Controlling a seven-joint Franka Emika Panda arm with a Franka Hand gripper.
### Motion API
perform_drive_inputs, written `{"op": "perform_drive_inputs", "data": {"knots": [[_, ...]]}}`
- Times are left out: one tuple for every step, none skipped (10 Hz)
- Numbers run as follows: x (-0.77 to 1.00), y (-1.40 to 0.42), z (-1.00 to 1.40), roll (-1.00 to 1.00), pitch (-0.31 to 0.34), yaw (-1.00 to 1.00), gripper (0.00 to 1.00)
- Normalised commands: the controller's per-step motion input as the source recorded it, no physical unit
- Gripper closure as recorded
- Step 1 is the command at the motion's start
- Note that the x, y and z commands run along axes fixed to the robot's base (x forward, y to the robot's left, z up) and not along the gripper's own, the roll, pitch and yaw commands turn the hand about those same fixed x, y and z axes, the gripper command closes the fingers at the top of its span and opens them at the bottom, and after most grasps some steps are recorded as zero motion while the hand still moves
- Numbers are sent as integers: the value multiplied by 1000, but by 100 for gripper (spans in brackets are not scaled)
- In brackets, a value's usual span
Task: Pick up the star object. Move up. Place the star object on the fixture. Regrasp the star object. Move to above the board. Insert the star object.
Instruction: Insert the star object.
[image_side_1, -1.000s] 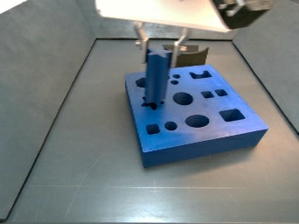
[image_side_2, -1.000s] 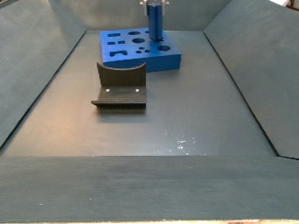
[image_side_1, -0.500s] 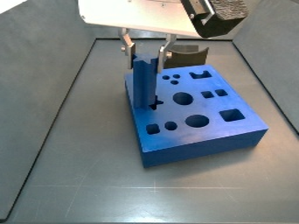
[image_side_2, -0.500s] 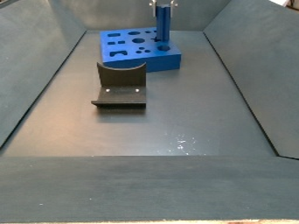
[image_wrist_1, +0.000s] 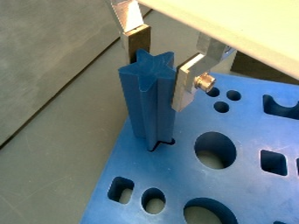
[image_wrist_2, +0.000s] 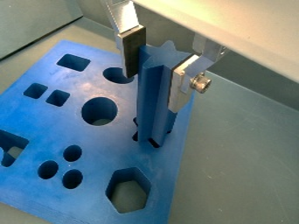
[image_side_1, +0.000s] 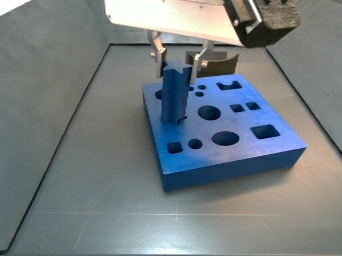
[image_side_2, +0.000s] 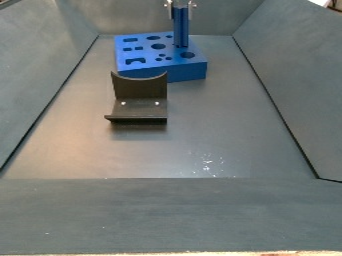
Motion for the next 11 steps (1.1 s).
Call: {"op": "perform_drive_inputs", "data": {"knots": [[0, -17, -271, 134, 0, -3, 100], [0, 0, -440, 0, -6, -3, 100], [0, 86, -797, -143, -49, 0, 100], [51, 40, -946, -223, 0, 0, 100], [0, 11, -151, -86, -60, 0, 100], [0, 0, -114, 80, 0, 0, 100], [-37, -57, -871, 211, -374, 0, 100], [0, 0, -886, 117, -283, 0, 100], [0, 17, 0, -71, 0, 0, 100], [0, 0, -54, 17, 0, 0, 100], [0, 0, -514, 69, -69, 0, 100]]}}
